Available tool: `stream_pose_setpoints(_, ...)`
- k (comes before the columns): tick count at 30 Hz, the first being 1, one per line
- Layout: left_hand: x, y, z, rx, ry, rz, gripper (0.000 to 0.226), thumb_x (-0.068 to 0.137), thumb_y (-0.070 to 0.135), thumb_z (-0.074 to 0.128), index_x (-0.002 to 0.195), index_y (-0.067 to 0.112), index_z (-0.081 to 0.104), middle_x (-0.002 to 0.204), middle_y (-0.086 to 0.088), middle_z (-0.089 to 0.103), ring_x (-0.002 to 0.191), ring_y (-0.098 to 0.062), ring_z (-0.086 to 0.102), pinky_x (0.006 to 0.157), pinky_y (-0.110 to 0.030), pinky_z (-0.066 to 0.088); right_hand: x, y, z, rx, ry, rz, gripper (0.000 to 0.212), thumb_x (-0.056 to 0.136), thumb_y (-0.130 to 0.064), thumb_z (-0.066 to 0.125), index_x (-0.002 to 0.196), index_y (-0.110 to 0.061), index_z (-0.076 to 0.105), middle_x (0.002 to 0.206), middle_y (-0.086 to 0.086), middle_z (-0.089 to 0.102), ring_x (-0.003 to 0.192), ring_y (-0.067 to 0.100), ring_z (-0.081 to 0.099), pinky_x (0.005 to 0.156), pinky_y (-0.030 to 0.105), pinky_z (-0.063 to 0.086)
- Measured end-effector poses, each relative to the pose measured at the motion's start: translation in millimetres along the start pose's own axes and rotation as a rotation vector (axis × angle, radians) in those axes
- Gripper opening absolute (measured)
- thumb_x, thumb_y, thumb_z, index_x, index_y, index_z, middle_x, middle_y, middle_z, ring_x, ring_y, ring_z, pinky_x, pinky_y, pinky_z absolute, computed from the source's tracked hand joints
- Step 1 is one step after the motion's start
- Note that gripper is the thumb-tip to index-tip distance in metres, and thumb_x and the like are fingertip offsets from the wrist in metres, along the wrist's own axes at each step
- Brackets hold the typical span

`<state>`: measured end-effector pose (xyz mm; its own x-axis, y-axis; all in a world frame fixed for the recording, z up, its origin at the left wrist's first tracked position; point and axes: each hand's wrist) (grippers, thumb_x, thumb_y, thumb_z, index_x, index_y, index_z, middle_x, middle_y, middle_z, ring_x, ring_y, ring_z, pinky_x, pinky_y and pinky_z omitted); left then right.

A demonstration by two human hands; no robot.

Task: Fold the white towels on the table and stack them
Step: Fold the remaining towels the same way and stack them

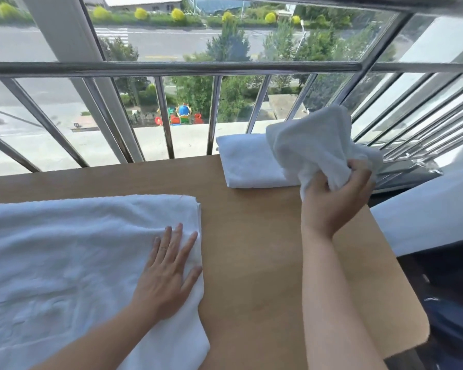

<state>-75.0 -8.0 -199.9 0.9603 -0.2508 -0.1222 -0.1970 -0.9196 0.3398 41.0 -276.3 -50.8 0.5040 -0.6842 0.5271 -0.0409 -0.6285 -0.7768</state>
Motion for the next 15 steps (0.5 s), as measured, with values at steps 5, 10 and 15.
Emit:
stream_pose_setpoints(5,3,1,0,0.029,-0.015,-0.011,0.071,0.098,0.064,0.020,0.160,0.030,0.008,0.168,-0.001,-0.008,0.154,-0.023,-0.009,0.123,-0.043,-0.003,-1,29,51,-0.332,-0.657,0.130,0.051,0.086,-0.019,0.063,0.136,-0.016,0.052,0.148,0.012,0.041,0.133,0.038,0.038,0.109,0.046,0.035)
stream_pose_setpoints(10,5,1,-2,0.021,-0.043,-0.020,0.072,0.097,0.063,0.020,0.160,0.030,0.008,0.167,-0.002,-0.009,0.154,-0.022,-0.014,0.124,-0.044,-0.002,-38,49,46,-0.299,-0.840,0.190,0.077,0.094,-0.013,0.056,0.158,-0.029,0.016,0.168,-0.001,-0.005,0.153,0.029,-0.004,0.122,0.050,0.018)
stream_pose_setpoints(15,5,4,-8,0.033,-0.086,-0.033,0.071,0.095,0.064,0.010,0.158,0.034,-0.002,0.165,0.001,-0.016,0.152,-0.021,-0.020,0.124,-0.042,-0.007,-128,33,-8,-0.108,-0.713,0.143,0.060,0.092,-0.012,0.060,0.148,-0.017,0.039,0.150,-0.001,0.042,0.139,0.018,0.038,0.113,0.038,0.035)
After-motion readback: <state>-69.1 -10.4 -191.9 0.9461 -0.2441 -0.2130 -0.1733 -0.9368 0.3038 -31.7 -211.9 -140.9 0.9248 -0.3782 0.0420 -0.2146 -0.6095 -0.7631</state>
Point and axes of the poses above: each hand's wrist, its own x-axis towards the middle knuckle, its own z-axis out of the palm, y = z × x
